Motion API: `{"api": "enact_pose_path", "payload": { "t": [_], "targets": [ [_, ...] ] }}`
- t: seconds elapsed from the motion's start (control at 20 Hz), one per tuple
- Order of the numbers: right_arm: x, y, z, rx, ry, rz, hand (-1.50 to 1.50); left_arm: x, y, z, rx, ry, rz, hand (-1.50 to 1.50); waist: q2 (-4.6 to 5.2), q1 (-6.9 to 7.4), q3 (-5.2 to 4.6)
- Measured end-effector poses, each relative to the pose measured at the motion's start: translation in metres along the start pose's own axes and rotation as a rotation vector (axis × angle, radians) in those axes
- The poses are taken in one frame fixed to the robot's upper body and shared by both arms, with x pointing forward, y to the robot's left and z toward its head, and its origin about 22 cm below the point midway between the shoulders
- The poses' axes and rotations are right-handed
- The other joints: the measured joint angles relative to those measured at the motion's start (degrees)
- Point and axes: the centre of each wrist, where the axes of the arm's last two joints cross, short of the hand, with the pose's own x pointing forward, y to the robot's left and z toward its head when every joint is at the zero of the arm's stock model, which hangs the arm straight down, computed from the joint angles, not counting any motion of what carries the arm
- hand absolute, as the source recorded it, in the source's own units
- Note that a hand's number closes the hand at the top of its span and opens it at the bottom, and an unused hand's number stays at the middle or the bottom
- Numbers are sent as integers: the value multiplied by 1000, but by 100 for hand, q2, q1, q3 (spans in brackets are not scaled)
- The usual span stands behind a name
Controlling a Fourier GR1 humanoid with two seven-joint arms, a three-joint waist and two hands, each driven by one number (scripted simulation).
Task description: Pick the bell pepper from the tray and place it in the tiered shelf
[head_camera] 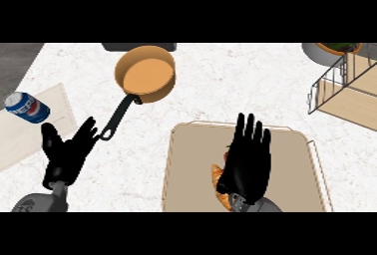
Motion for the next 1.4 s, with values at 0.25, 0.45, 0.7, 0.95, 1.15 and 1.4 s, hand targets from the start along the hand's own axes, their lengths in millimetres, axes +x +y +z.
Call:
{"api": "enact_pose_path", "payload": {
  "t": [0.25,0.45,0.7,0.95,1.15,1.4],
  "targets": [
    [1,11,-5,5,17,28,-150,-3,2,4,-2,-2,1,0,-1,12,4],
    [-2,17,-8,-7,39,48,-150,-5,6,2,3,-10,1,0,-10,-5,0],
    [-6,23,-20,-22,75,67,-150,-3,8,6,-1,-2,5,0,-30,6,-5],
    [-10,30,-27,-33,87,61,-150,-7,7,10,-3,-2,5,0,-47,5,-11],
    [-14,35,-31,-42,83,48,-150,-8,7,7,4,4,8,0,-54,-7,-16],
    [-13,45,-41,-36,74,42,150,-10,2,6,5,-1,0,0,-66,6,-9]
  ]
}}
